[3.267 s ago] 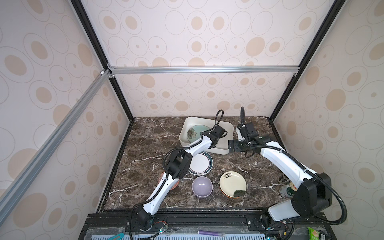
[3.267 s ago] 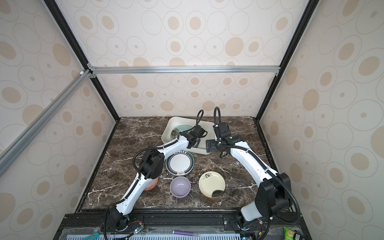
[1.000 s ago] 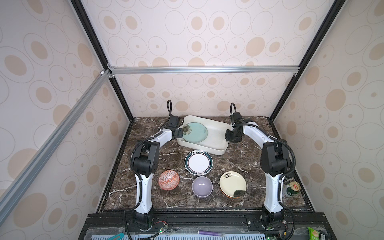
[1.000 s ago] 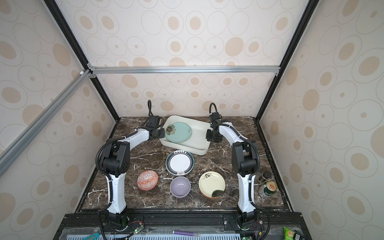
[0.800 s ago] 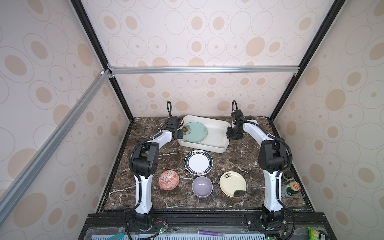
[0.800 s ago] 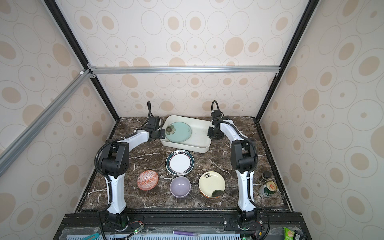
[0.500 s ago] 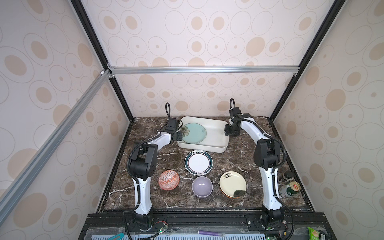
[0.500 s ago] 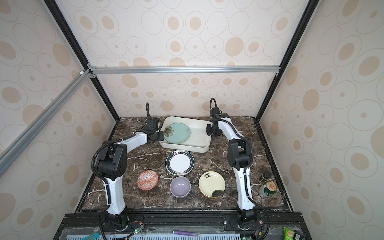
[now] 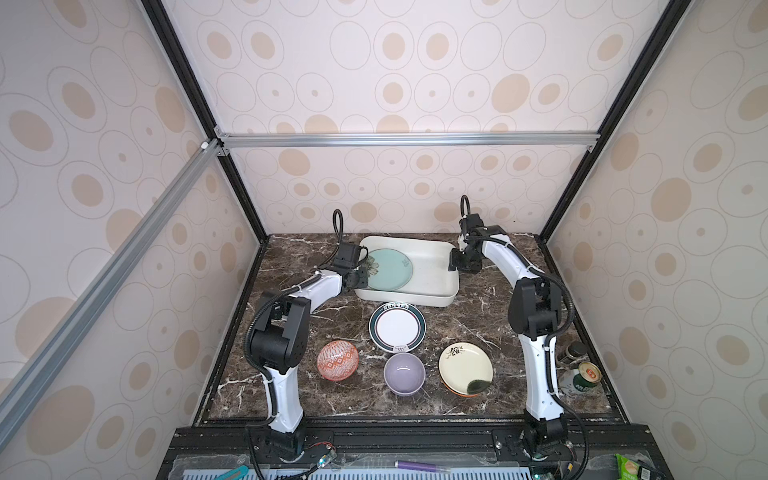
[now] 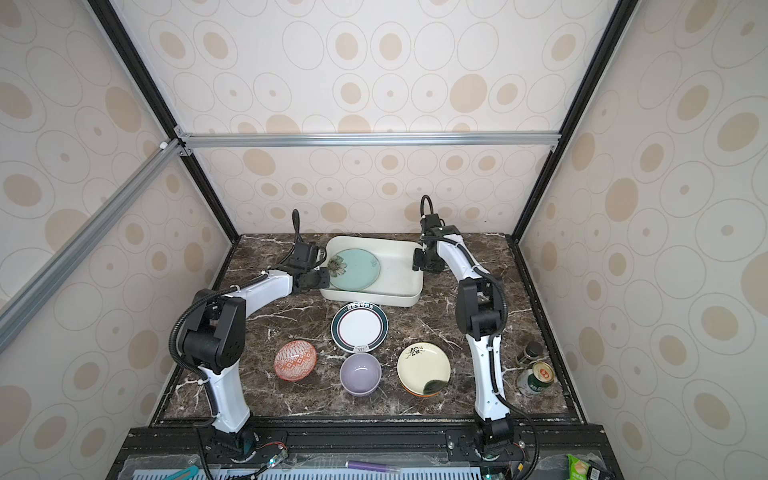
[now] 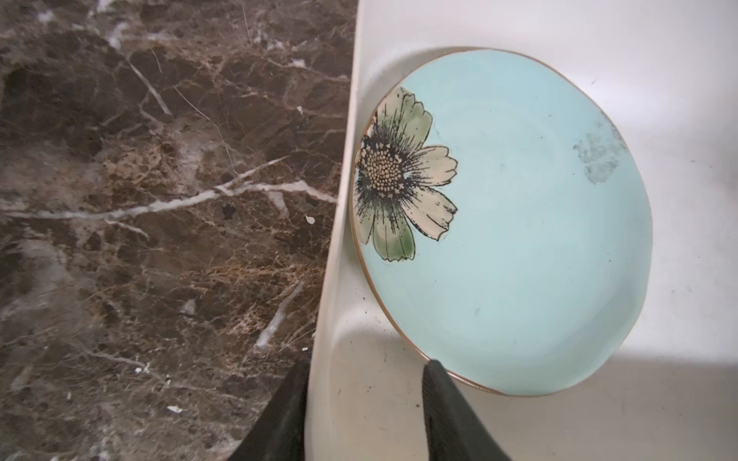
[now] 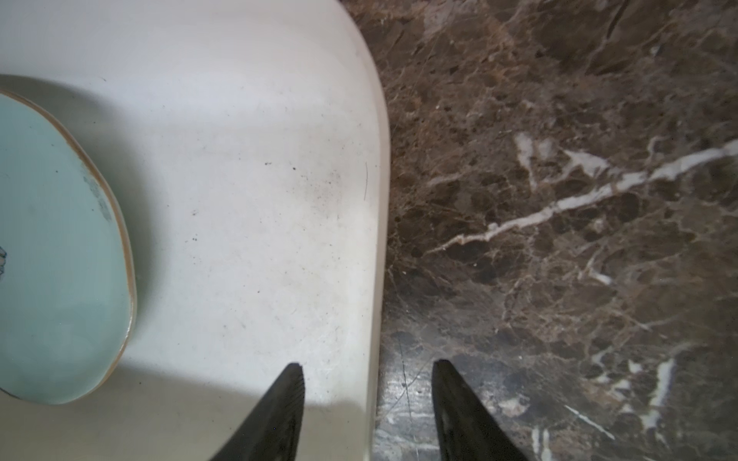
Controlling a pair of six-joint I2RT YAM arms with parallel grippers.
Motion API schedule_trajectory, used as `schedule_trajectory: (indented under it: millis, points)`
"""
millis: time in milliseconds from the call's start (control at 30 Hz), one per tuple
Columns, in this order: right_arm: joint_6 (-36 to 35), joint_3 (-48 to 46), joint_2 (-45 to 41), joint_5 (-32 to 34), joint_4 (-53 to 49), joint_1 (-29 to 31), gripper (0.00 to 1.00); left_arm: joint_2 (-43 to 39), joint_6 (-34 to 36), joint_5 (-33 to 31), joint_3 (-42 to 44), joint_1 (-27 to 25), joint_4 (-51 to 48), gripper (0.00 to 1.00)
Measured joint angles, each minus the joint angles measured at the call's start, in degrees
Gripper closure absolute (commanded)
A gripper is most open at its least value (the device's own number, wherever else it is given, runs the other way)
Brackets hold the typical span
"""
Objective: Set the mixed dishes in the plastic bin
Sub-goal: 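Withdraw both grippers from the bin toward the remaining dishes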
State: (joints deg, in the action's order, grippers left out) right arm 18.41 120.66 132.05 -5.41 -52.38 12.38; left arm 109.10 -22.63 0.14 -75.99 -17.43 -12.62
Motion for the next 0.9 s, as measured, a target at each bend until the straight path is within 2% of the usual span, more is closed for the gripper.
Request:
schedule_trajectory:
  millis: [133,333,500,633,700,800,900]
  points:
    - [0.0,-6.7,-7.6,-0.2,0.6,0.0,0.41,-3.8,-0.6,-0.2,2.4,-0.1,0.3,0.42]
    - [-0.5,-20.5,-24.5,-0.1,3.1,0.4,0.35,-10.0,-0.7,-0.5,4.2,-0.3,1.0,0.36]
    - [-0.5,-33.0,-36.2,-0.2,4.2,2.0,0.33,-18.9,-0.9,-0.5,9.0,-0.8,1.8,0.29]
    - [-0.5,-38.7,-40.3,0.6,4.1,5.4,0.32,-25.5,-1.1,-0.4,14.3,-1.1,2.5,0.24]
    - [-0.4,-41.0,-42.0,0.8,4.0,7.9,0.32,-28.4,-1.4,-0.2,17.5,-1.2,2.9,0.13]
    - [-0.3,-42.7,-43.6,1.2,3.4,11.6,0.32,-31.4,-1.7,0.0,21.7,-1.3,3.0,0.02]
    - [-0.3,-43.2,-44.7,2.0,2.8,15.5,0.31,-34.5,-2.3,0.4,25.6,-1.3,2.8,0.01]
